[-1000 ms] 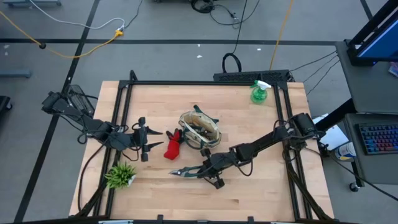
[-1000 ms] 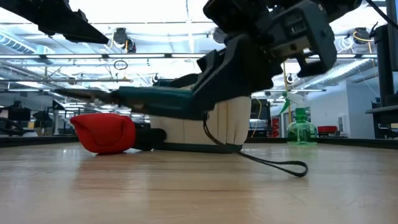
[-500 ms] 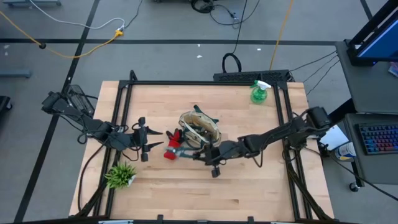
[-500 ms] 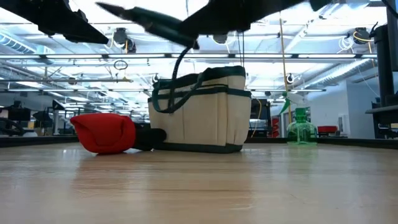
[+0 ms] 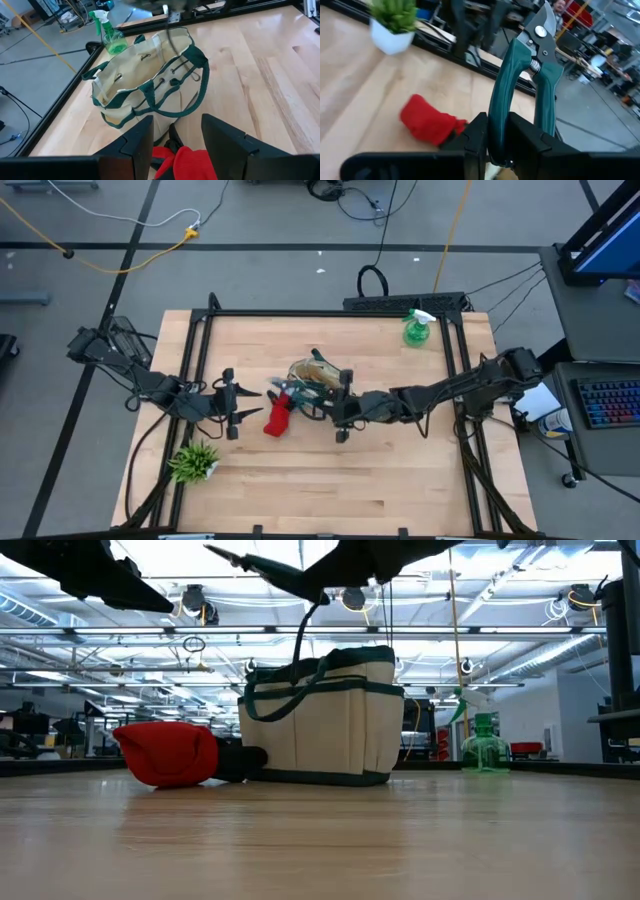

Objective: Pick & Place Garden tools in Gardening bag
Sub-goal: Put the green shear scissors into the gardening bag

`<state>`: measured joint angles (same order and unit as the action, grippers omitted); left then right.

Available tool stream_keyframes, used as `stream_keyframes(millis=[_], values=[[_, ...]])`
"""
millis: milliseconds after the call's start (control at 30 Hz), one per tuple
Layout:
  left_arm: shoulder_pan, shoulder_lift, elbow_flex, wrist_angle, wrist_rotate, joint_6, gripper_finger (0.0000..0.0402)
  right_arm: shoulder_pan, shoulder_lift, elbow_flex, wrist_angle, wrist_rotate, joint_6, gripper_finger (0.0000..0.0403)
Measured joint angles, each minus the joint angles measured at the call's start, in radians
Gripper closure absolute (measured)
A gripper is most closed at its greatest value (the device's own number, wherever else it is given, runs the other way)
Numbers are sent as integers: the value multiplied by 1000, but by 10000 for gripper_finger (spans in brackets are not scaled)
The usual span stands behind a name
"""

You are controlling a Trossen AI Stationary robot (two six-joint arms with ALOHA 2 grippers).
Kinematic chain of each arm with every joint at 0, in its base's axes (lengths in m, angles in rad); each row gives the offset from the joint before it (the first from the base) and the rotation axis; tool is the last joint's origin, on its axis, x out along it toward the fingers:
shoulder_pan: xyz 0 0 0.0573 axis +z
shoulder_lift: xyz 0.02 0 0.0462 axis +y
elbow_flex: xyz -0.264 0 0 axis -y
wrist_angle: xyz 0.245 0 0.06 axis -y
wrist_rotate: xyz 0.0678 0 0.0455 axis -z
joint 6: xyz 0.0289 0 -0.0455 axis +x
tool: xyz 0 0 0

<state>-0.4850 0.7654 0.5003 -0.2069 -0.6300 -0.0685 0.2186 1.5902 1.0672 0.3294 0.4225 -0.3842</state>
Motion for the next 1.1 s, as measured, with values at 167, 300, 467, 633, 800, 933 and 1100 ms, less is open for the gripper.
stream_keyframes(millis=[167, 300, 467, 633, 800, 933, 1100], values=[[0, 0, 0, 0, 0, 0, 229, -46, 0, 0, 9, 18, -2, 347], [0, 0, 0, -1, 0, 0, 229, -63, 0, 0, 66, 115, -7, 347], [0, 0, 0, -2, 0, 0, 229, -73, 0, 1, 35, 185, 6, 346], [0, 0, 0, -4, 0, 0, 229, -70, 0, 1, -45, 183, 85, 346], [0, 0, 0, -7, 0, 0, 229, -67, 1, 0, -100, 248, 106, 346], [0, 0, 0, -7, 0, 2, 229, -67, 1, 1, -92, 376, 87, 346], [0, 0, 0, -7, 0, 2, 229, -63, 1, 1, -112, 364, 142, 346]])
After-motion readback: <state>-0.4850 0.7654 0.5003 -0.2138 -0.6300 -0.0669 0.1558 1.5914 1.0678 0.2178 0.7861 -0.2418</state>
